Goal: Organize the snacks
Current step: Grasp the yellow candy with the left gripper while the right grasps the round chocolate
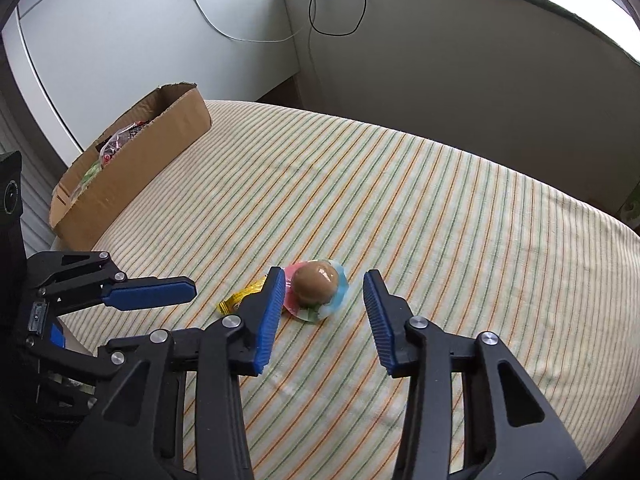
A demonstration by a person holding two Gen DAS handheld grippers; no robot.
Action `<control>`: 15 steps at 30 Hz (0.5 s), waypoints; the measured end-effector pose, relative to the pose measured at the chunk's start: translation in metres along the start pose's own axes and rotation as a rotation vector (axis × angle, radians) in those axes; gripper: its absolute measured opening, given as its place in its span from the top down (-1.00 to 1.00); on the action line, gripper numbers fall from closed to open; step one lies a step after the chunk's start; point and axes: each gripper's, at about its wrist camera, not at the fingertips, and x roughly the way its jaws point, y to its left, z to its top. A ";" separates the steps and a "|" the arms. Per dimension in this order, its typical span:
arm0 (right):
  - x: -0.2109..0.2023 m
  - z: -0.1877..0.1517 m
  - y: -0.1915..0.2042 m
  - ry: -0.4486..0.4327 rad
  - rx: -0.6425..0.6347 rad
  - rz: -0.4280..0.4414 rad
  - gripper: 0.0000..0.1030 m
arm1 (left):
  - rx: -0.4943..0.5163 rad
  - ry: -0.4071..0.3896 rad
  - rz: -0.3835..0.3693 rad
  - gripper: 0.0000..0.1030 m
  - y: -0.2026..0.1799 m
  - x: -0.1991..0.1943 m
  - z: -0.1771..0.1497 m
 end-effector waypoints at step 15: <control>0.017 0.002 0.007 0.021 -0.090 -0.005 0.37 | 0.060 0.050 0.057 0.44 -0.013 0.032 0.003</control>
